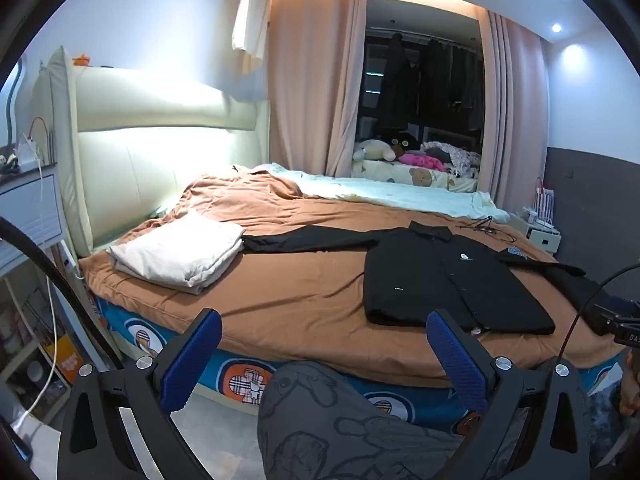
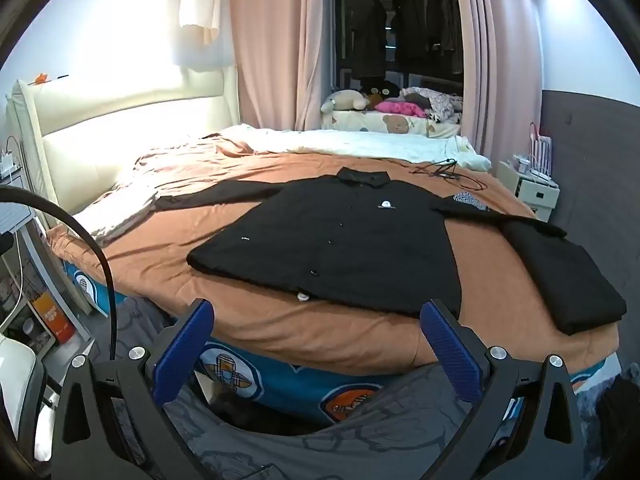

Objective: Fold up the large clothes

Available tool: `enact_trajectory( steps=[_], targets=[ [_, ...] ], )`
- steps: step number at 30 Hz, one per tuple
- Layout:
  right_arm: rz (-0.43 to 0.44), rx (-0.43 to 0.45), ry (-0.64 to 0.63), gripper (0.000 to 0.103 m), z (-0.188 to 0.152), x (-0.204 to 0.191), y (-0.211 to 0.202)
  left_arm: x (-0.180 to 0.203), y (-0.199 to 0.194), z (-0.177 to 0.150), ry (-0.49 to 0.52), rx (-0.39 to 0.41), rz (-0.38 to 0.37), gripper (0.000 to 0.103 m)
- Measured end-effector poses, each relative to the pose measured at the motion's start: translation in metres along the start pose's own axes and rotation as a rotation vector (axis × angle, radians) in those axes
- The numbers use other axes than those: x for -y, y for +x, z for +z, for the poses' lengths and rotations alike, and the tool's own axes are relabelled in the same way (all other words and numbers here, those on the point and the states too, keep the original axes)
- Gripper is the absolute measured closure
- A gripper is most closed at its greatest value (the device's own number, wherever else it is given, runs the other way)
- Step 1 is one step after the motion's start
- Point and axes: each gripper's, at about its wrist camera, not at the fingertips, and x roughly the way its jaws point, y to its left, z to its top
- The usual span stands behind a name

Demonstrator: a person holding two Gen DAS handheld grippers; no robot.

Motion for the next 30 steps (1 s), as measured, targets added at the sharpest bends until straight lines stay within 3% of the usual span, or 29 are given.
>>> enact_trajectory(
  steps=[30],
  targets=[
    [-0.01,-0.006,0.021,0.0,0.001,-0.003,-0.003,0.001,-0.014,0.003,0.003,0.005,-0.021,0.0]
  ],
)
